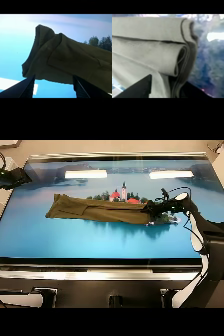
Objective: Fold the clothes and pants, and hang the long-sleeved shirts on hangers.
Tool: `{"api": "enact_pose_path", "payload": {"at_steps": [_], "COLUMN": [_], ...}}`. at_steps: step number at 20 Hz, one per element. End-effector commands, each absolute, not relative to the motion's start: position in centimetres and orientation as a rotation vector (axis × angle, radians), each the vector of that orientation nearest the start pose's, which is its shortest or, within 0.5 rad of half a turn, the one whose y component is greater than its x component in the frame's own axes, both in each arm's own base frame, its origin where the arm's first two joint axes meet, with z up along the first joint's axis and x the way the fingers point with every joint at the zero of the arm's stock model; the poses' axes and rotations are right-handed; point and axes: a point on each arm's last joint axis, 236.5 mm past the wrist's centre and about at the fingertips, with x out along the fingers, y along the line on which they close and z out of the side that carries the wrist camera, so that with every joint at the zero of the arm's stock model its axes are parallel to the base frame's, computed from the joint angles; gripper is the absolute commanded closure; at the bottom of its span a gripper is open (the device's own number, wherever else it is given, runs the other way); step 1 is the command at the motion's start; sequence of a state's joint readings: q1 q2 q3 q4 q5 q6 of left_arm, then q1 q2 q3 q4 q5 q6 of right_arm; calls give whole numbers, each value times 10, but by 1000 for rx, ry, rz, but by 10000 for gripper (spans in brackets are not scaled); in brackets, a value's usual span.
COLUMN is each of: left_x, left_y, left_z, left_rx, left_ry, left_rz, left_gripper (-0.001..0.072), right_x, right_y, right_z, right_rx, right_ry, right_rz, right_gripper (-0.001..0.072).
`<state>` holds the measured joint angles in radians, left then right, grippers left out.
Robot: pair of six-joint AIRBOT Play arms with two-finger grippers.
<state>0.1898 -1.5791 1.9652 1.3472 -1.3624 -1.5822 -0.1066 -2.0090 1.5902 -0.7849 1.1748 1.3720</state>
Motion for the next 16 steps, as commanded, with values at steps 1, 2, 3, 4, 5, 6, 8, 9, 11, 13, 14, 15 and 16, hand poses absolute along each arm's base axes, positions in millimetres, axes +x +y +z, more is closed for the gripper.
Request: {"api": "enact_pose_path", "payload": {"at_steps": [1,2,3,4,5,6,8,9,11,13,14,15,16], "left_x": [504,504,504,504,505,505,507,508,511,512,514,516,519], "left_y": [44,43,42,39,35,30,13,0,-34,-78,-105,-132,-165], "left_z": [168,168,169,169,170,170,166,164,153,136,127,119,113], "left_rx": [-251,-253,-258,-266,-272,-270,-272,-267,-275,-291,-310,-325,-337], "left_ry": [952,951,951,949,948,950,962,971,1004,1050,1068,1076,1068], "left_rz": [0,-2,-8,-17,-30,-40,-62,-81,-120,-162,-181,-201,-231], "left_gripper": [176,176,176,176,178,183,224,315,374,568,629,691,692], "right_x": [492,492,495,497,500,503,506,507,509,509,508,506,502], "right_y": [104,104,103,102,102,101,91,82,61,39,27,17,9], "right_z": [-123,-122,-119,-114,-106,-97,-75,-64,-40,-16,-6,2,8], "right_rx": [678,678,675,672,671,669,695,703,698,727,736,744,753], "right_ry": [1441,1437,1424,1409,1391,1373,1346,1330,1293,1252,1232,1221,1218], "right_rz": [340,340,338,337,335,333,290,260,232,197,178,166,153], "right_gripper": [552,680,684,685,685,686,687,687,687,688,688,688,688]}}
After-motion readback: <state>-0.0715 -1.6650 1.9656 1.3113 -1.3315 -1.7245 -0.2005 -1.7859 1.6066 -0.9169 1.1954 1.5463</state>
